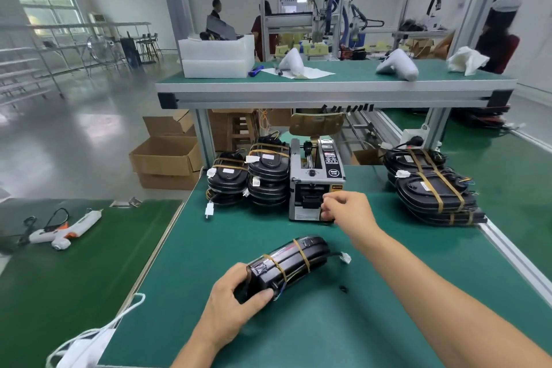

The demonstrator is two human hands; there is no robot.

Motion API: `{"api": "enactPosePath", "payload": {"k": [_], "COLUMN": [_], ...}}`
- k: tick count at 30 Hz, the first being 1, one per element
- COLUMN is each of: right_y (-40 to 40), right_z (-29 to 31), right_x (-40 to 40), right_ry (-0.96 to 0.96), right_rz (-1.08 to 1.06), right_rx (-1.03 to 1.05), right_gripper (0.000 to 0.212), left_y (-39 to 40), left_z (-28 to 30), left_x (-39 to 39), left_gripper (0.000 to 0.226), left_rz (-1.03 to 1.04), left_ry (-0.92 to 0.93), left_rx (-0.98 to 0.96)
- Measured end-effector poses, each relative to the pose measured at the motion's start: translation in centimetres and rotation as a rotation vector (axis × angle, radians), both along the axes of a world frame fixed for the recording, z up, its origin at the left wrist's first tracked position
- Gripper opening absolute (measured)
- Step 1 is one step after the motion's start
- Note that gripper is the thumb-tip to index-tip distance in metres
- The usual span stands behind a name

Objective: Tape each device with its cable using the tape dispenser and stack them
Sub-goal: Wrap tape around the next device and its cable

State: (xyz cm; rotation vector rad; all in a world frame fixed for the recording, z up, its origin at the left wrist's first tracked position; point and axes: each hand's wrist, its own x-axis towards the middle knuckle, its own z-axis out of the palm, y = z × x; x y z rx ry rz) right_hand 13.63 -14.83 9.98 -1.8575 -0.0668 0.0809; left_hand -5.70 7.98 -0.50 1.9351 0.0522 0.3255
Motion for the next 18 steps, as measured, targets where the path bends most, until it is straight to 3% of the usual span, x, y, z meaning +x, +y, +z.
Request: {"api": "enactPosePath", "payload": {"k": [3,5,7,12,15,18], "right_y": [2.3,3.3,4.1,4.9,5.5,6.0], "right_z": [-0.6,-1.2,-1.7,-1.5,-1.5,-1.5], "right_x": [0.6,0.9,1.1,1.5,2.0,2.3], "right_ry": [0.123,0.145,0.139,0.140,0.145,0.158], "right_rz": [-0.167,-0.244,-0.267,-0.264,-0.297,-0.366], "right_rx": [0.089,0.088,0.075,0.076,0.060,0.078], "right_gripper": [0.030,0.026,0.019,0.033,0.019,0.028], "left_y": [0.0,-0.1,-0.1,-0.3,-0.2,-0.2], "left_z": [0.3,0.5,0.8,1.2,1.2,1.2], "left_x": [0.0,0.0,-0.1,-0.2,-0.1,-0.1], "left_gripper": [0.043,0.043,0.041,0.038,0.038,0.037], "left_rz": [-0.017,-0.025,-0.027,-0.026,-0.024,-0.023], "left_ry": [0.005,0.005,0.009,-0.004,0.000,0.003], "left_rx": [-0.016,-0.028,-0.030,-0.014,-0.011,-0.010]}}
